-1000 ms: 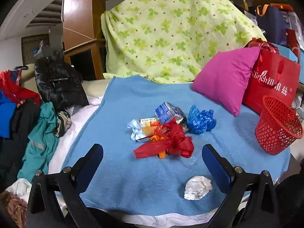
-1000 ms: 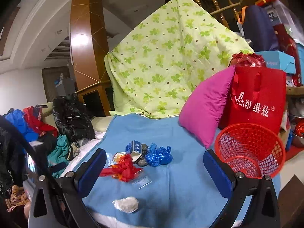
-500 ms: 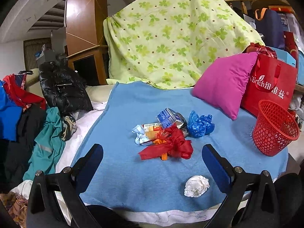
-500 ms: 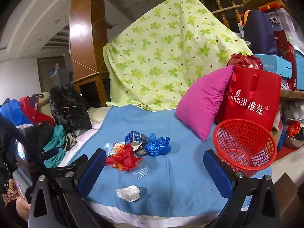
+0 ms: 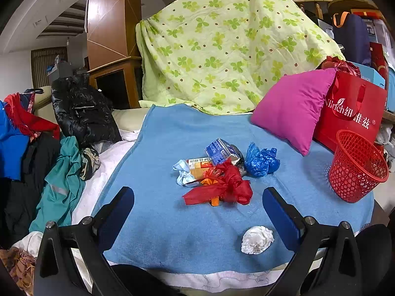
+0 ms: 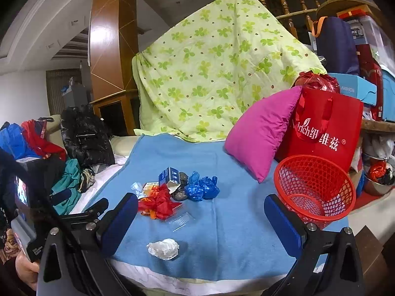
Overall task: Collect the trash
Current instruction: 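Approach the trash pile on the blue blanket with both tools open, then grasp the white tissue with the left tool while the right tool grasps the blue bag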
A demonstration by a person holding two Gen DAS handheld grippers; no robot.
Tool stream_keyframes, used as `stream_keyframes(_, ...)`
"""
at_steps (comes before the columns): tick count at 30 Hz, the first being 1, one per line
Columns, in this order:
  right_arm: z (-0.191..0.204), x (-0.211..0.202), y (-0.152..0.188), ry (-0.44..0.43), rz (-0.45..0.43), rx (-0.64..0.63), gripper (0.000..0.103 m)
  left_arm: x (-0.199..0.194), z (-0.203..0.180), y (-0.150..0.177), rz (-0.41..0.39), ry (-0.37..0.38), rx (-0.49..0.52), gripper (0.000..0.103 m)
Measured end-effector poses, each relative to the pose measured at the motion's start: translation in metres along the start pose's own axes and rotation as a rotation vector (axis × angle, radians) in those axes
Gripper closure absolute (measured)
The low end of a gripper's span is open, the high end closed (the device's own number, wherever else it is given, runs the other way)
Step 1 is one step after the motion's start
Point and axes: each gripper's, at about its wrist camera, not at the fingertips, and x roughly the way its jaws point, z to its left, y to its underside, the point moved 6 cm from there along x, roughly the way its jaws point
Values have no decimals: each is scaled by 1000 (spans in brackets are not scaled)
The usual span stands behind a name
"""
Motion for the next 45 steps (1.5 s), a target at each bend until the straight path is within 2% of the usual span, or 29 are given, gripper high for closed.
stream_keyframes(26, -9, 15, 10, 27, 32, 23, 0, 13, -5, 9, 47, 22, 0, 0)
stream_keyframes(34, -20, 32, 15, 37, 55, 30, 0, 25, -10, 15, 74, 32, -1, 0)
stream_keyframes(37, -25, 46, 14, 37, 58, 29, 0, 34, -14, 21, 90, 64, -3, 0)
stream_keyframes(40, -34, 73, 10, 20, 75, 31, 0, 52, -20, 34, 145, 149, -24, 0)
stream_keyframes(42, -40, 99, 7, -17, 88, 37, 0, 70, -24, 47, 199, 207, -46, 0)
stream_keyframes(45, -42, 144, 3, -49, 117, 14, 0, 88, -31, 62, 231, 255, -64, 0)
